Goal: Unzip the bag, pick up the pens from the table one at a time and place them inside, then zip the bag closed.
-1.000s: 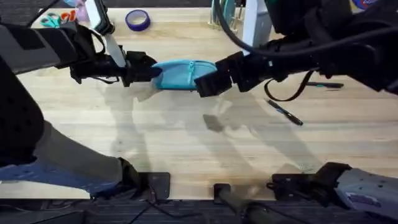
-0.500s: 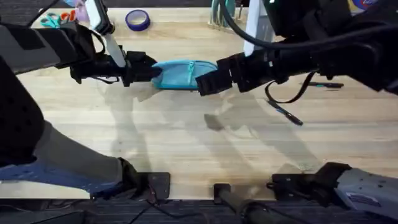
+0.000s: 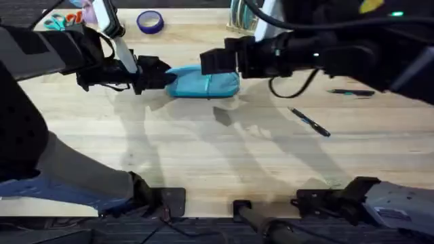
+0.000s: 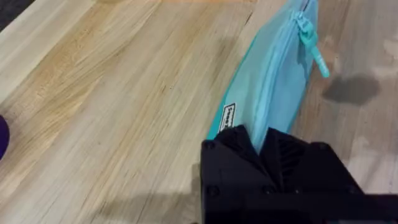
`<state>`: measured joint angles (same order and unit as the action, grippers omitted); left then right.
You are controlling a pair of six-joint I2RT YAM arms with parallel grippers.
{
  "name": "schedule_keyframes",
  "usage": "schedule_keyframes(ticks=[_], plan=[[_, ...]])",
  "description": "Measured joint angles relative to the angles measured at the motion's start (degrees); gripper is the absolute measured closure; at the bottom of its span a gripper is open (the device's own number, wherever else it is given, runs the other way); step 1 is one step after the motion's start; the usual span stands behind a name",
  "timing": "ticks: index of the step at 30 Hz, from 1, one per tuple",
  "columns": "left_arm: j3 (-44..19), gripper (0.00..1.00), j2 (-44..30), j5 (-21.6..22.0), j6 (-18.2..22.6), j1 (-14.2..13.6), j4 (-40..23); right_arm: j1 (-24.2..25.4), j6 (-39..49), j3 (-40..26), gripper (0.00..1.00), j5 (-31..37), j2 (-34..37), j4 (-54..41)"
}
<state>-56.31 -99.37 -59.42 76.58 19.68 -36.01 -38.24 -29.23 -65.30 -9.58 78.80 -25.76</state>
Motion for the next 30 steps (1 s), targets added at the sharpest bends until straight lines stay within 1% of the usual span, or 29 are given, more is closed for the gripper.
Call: schedule_keyframes(ticks=[4,8,12,18,23,26,28,30], plan=[[0.0,0.958,0.0,0.0,0.0,0.0,0.0,-0.07,-8.11,0.0,0.005,0.94,3.98,2.08],[0.0,0.958,0.0,0.0,-0.01,0.0,0.0,-1.07,-12.25,0.0,0.006,1.41,7.68,6.26],[0.0,0.958,0.0,0.0,0.0,0.0,0.0,-2.81,-14.51,0.0,0.006,2.91,10.78,10.49],[0.0,0.959,0.0,0.0,0.0,0.0,0.0,-5.08,-16.92,0.0,0.005,7.35,15.4,13.12],[0.0,0.958,0.0,0.02,0.0,0.0,0.04,-5.85,-17.49,0.0,0.005,11.55,18.58,16.16],[0.0,0.958,0.0,0.02,0.0,0.0,0.24,-5.86,-17.71,0.0,0.009,12.98,19.88,17.94],[0.0,0.958,0.0,0.03,0.0,0.0,0.26,-5.86,-17.81,0.0,0.033,13.5,20.39,18.78],[0.0,0.958,0.0,0.04,0.0,0.0,0.26,-5.86,-18.0,0.0,0.088,14.25,20.7,19.39]])
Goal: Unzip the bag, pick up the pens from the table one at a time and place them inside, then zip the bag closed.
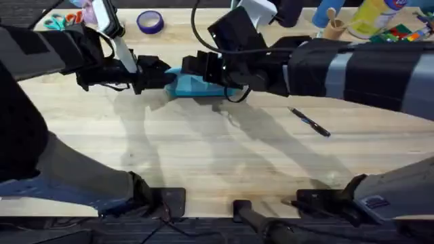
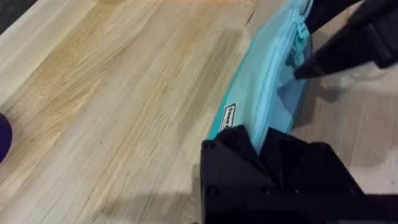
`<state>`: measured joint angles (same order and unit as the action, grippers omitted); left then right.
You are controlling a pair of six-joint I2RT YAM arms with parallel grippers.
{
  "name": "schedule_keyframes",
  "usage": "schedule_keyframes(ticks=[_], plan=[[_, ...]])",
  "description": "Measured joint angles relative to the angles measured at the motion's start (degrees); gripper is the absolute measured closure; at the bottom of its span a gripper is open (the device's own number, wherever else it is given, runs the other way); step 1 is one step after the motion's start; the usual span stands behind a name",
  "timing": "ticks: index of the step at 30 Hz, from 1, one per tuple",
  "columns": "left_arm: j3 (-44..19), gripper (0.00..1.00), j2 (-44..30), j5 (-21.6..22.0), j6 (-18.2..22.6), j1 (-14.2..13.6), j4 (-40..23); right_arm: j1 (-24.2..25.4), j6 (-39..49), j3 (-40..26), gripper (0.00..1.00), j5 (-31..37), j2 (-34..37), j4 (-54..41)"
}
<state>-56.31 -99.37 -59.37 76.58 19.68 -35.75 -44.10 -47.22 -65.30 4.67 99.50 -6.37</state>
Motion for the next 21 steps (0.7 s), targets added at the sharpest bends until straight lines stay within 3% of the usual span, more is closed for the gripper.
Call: schedule_keyframes(ticks=[11,17,21], plan=[[0.0,0.958,0.0,0.0,0.0,0.07,0.02,0.02,-0.6,0.0,0.572,3.08,0.31,0.98],[0.0,0.959,0.0,0.0,0.0,0.07,0.0,0.02,-0.85,0.0,0.948,3.21,0.91,1.03],[0.0,0.959,0.0,0.0,0.0,0.07,0.0,-0.04,-0.79,0.0,0.968,3.26,0.91,1.05]])
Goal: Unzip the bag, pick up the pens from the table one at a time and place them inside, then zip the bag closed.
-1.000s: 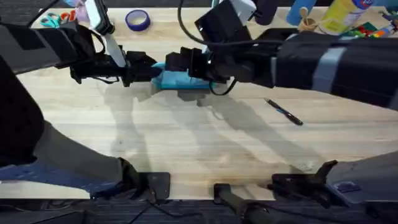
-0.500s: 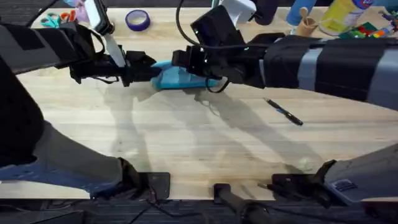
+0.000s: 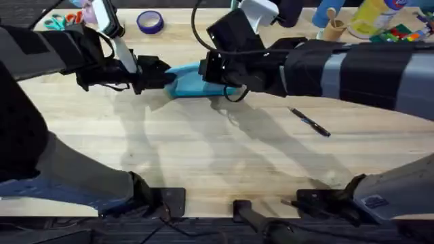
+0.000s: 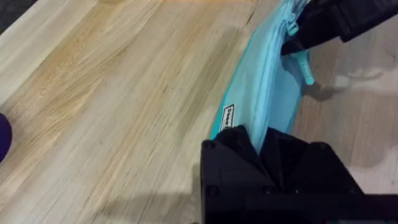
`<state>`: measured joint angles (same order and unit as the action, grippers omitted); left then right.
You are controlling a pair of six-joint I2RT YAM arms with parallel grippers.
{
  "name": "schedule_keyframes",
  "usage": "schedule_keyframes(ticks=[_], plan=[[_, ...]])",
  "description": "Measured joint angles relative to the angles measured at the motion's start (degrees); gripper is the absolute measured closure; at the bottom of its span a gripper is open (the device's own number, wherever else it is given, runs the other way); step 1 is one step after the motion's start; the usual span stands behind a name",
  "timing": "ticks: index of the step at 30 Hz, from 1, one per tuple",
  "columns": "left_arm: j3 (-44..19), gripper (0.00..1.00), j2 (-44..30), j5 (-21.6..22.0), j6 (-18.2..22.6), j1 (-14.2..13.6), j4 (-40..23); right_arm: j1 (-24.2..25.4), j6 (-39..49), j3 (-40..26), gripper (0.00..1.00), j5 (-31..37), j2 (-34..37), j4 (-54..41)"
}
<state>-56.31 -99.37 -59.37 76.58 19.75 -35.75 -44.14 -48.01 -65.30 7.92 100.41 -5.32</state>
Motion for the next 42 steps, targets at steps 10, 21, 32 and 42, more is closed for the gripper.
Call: schedule_keyframes(ticks=[10,21,32,42], plan=[[0.0,0.959,0.0,0.0,0.0,0.0,0.0,-0.11,-0.01,0.0,0.969,-0.02,-0.05,0.47],[0.0,0.958,0.0,0.0,-0.02,0.06,0.04,-0.96,0.44,0.0,0.97,0.28,-2.52,5.9],[0.0,0.959,0.0,0.0,-0.02,0.11,0.02,-1.22,0.44,0.02,0.97,1.07,-2.52,7.45],[0.0,0.958,0.0,0.0,-0.02,0.15,0.0,-1.22,0.39,0.03,0.97,1.16,-2.52,8.01]])
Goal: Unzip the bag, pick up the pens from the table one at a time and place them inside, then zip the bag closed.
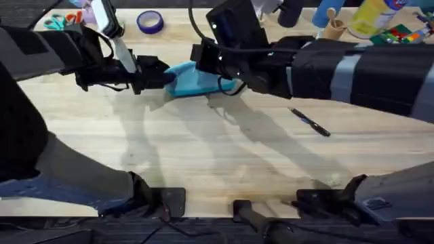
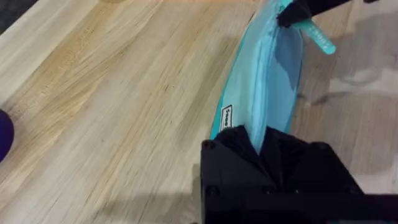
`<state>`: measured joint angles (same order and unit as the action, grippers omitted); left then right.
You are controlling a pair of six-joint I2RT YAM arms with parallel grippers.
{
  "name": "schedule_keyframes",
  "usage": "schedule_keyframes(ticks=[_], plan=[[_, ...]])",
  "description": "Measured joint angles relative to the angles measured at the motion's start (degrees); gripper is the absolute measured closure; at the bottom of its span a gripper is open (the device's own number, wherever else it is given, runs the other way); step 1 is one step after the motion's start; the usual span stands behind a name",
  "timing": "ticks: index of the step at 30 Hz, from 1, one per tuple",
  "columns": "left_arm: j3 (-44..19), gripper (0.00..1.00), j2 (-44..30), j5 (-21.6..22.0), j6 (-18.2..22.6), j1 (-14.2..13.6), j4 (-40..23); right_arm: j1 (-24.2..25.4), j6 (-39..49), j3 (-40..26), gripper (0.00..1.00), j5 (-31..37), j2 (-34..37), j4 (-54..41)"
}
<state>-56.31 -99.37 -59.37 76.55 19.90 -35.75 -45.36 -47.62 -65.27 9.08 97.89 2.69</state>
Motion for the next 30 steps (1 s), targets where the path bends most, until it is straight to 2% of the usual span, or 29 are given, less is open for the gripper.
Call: schedule_keyframes(ticks=[9,23,30], plan=[[0.0,0.958,0.0,0.0,0.0,0.02,0.0,-0.27,-0.04,0.08,0.969,0.4,0.0,0.36],[0.0,0.958,0.0,0.21,0.01,0.37,-0.02,-3.7,0.0,0.08,0.97,1.27,0.97,0.67],[0.0,0.959,0.0,0.2,0.0,0.37,-0.04,-4.73,-0.01,0.08,0.97,0.45,3.03,3.94]])
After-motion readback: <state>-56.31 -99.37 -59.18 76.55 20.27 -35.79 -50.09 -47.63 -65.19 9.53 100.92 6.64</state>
